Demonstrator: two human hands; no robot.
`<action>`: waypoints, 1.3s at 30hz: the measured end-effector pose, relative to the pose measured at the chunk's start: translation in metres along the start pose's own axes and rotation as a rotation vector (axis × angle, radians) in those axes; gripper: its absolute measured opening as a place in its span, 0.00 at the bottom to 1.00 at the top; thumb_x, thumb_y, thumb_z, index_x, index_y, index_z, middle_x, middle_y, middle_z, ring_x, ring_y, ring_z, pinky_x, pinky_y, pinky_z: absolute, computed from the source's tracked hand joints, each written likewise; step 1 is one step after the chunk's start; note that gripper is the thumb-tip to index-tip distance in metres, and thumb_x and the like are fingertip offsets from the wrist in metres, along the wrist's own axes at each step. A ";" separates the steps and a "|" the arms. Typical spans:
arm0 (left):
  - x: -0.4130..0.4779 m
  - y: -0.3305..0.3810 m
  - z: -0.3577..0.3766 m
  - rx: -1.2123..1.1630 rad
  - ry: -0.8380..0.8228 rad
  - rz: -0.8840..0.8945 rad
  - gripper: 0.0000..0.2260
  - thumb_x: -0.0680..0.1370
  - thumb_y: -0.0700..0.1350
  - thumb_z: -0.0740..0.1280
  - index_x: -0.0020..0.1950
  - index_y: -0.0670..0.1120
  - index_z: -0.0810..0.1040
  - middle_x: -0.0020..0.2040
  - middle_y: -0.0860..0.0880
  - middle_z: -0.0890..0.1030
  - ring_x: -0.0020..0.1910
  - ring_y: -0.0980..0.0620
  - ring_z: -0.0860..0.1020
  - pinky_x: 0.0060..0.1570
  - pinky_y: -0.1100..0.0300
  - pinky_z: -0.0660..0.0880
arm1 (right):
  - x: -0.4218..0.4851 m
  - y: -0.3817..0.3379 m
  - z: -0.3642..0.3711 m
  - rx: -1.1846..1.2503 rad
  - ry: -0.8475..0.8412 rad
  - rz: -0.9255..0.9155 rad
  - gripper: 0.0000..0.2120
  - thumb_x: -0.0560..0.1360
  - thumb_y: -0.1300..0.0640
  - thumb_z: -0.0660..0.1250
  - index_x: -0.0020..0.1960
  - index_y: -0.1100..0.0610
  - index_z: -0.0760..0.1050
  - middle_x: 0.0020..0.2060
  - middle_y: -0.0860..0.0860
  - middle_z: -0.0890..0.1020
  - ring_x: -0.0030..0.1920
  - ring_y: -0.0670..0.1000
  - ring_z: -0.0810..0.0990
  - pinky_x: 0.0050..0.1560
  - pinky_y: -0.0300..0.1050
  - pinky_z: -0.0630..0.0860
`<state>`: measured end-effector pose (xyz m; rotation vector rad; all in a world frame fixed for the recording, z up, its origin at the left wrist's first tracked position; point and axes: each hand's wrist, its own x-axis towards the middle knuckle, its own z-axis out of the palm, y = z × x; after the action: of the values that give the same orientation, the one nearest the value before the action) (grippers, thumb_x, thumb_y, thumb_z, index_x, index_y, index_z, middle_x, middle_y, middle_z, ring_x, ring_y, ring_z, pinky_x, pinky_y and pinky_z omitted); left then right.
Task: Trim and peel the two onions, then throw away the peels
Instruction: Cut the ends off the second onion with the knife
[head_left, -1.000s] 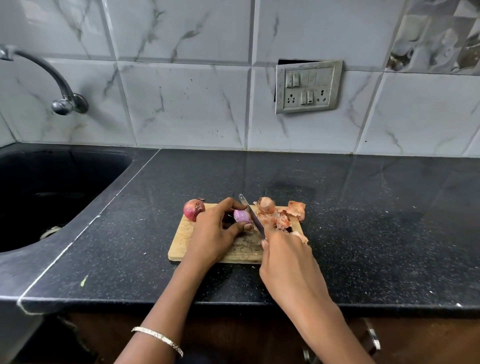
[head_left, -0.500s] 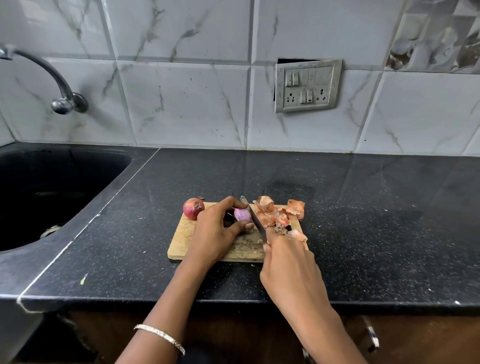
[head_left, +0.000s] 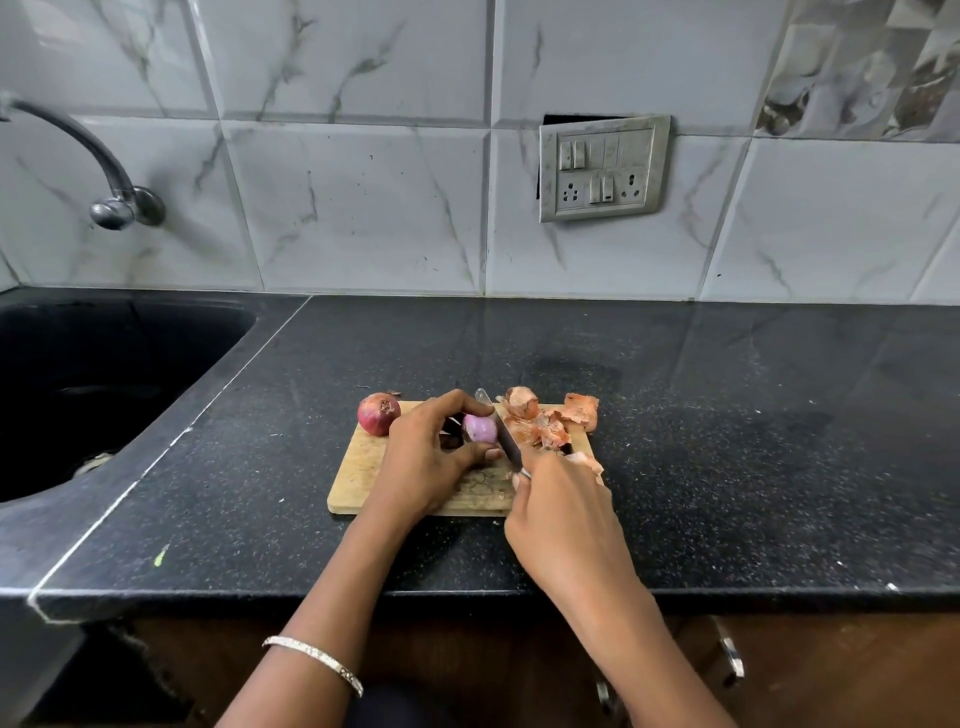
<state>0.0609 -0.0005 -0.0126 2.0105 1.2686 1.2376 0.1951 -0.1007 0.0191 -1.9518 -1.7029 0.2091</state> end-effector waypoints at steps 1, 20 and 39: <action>0.000 -0.001 0.000 -0.012 -0.005 -0.005 0.16 0.67 0.43 0.82 0.51 0.54 0.83 0.45 0.59 0.83 0.47 0.58 0.81 0.52 0.57 0.80 | 0.006 -0.004 0.001 -0.006 -0.011 0.010 0.06 0.82 0.56 0.61 0.58 0.54 0.74 0.46 0.50 0.77 0.53 0.56 0.80 0.41 0.46 0.69; -0.002 0.000 -0.013 -0.080 -0.030 -0.080 0.12 0.81 0.52 0.66 0.63 0.52 0.81 0.46 0.55 0.86 0.42 0.59 0.83 0.41 0.70 0.77 | 0.016 0.007 -0.012 0.083 0.128 -0.068 0.16 0.84 0.53 0.58 0.70 0.48 0.71 0.48 0.50 0.82 0.51 0.57 0.81 0.42 0.47 0.66; 0.002 -0.008 -0.007 0.054 0.050 -0.019 0.11 0.84 0.51 0.62 0.57 0.56 0.84 0.48 0.50 0.80 0.51 0.61 0.72 0.50 0.75 0.64 | 0.003 0.009 0.010 0.088 0.060 -0.092 0.15 0.84 0.54 0.56 0.69 0.52 0.73 0.48 0.49 0.80 0.58 0.50 0.75 0.44 0.41 0.66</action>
<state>0.0512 0.0046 -0.0137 2.0113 1.3553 1.2655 0.1992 -0.0956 0.0073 -1.7946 -1.7107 0.1873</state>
